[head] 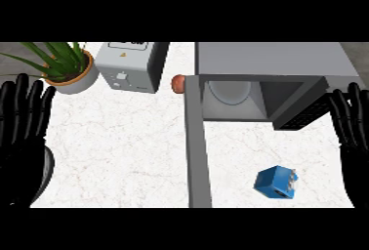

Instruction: Pick up the milk, place it into the microwave and close the microwave

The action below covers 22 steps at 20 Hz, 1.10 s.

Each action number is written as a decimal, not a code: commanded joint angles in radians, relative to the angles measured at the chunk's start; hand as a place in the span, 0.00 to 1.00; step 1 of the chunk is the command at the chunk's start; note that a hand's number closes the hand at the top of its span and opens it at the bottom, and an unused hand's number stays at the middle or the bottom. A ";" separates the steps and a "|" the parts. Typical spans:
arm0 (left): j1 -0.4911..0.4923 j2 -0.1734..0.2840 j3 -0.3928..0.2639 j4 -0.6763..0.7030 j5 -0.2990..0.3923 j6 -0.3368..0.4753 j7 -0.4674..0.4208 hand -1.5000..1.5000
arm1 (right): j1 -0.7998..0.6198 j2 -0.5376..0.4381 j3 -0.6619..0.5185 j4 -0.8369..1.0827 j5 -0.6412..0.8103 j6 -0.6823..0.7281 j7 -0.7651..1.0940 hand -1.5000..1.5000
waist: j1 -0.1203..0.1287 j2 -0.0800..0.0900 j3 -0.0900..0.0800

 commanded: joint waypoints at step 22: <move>0.330 -0.020 0.115 -0.157 0.241 -0.155 0.015 0.00 | -0.002 0.119 0.670 -0.075 0.455 -0.649 0.280 0.00 | -0.004 0.004 0.012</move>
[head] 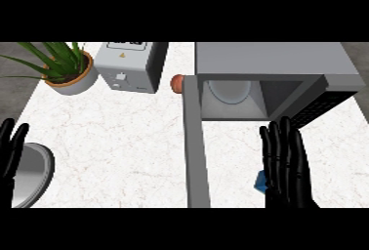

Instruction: Pick up the milk, place it into the microwave and close the microwave

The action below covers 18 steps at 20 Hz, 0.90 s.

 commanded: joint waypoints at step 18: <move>0.196 -0.021 0.096 -0.075 0.094 -0.151 -0.045 0.00 | 0.219 -0.075 -0.201 0.173 -0.237 -0.081 -0.297 0.00 | -0.003 0.001 0.001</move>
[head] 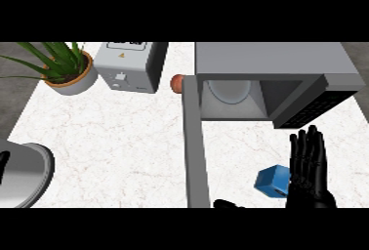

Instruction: Pick up the milk, place it into the microwave and close the microwave

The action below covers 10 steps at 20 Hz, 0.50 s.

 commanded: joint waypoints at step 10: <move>-0.006 -0.007 0.054 0.049 0.023 -0.059 -0.038 0.00 | 0.150 -0.045 -0.177 0.163 -0.253 0.066 -0.300 0.00 | -0.003 0.000 -0.001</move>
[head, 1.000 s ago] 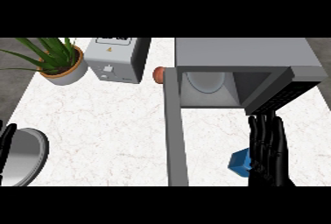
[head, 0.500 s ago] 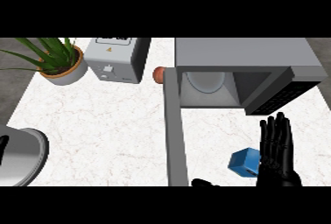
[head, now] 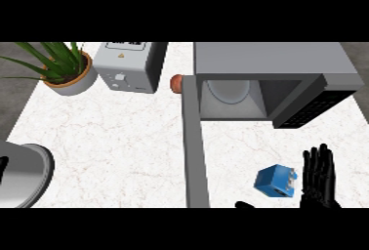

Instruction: Pick up the milk, place it into the microwave and close the microwave

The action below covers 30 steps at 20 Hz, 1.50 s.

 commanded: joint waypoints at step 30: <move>0.085 -0.024 0.003 -0.074 0.021 -0.043 0.000 0.00 | -0.194 0.037 -0.351 0.714 -0.165 0.126 -0.443 0.00 | 0.007 0.001 0.000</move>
